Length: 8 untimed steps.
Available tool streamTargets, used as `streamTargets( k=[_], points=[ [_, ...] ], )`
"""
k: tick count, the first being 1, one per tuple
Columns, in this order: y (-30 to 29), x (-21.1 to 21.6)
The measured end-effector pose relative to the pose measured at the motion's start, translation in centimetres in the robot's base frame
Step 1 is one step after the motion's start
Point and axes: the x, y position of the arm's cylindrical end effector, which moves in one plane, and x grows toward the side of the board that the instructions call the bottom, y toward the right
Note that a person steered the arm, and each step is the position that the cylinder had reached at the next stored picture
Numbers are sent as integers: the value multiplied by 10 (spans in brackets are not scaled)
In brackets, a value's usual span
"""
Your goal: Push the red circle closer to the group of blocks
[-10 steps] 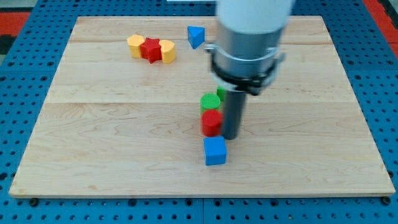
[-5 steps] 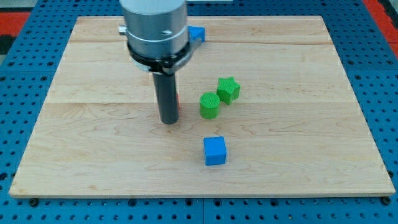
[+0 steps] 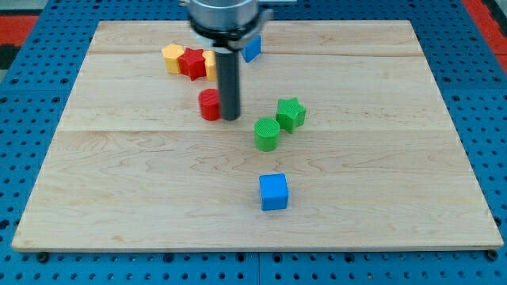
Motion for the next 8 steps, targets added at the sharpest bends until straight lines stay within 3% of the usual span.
streamTargets(
  k=[1,5,7,8],
  points=[
    [-36,0],
    [-30,3],
    [-46,-26],
    [-59,-16]
  ],
)
